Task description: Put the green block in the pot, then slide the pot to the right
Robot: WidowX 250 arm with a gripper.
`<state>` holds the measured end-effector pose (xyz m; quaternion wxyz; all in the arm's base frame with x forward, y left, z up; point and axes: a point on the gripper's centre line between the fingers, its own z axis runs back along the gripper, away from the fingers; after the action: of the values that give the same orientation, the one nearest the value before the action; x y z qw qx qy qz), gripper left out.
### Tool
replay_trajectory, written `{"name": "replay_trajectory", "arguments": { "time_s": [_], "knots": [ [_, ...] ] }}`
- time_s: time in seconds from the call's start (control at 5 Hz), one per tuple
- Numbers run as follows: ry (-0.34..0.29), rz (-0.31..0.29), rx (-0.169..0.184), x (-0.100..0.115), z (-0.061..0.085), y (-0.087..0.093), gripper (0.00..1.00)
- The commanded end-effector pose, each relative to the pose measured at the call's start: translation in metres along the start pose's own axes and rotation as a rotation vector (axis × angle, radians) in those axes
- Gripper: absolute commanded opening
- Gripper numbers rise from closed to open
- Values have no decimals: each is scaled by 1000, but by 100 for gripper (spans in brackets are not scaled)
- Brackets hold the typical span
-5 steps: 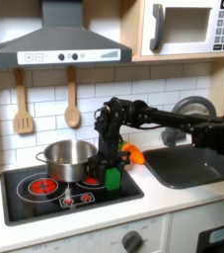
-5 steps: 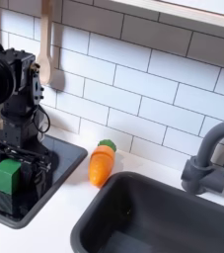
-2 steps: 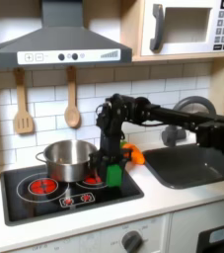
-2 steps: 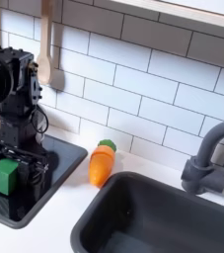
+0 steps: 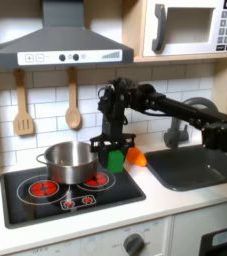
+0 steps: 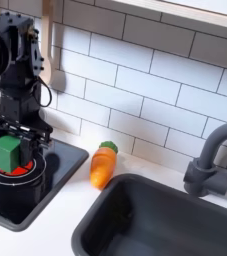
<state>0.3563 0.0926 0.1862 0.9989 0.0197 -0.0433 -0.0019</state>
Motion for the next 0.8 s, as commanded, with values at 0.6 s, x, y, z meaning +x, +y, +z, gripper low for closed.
{"name": "replay_trajectory", "arguments": {
  "time_s": [0.6],
  "knots": [
    [-188,80,69,46,44,36,0]
  ]
}}
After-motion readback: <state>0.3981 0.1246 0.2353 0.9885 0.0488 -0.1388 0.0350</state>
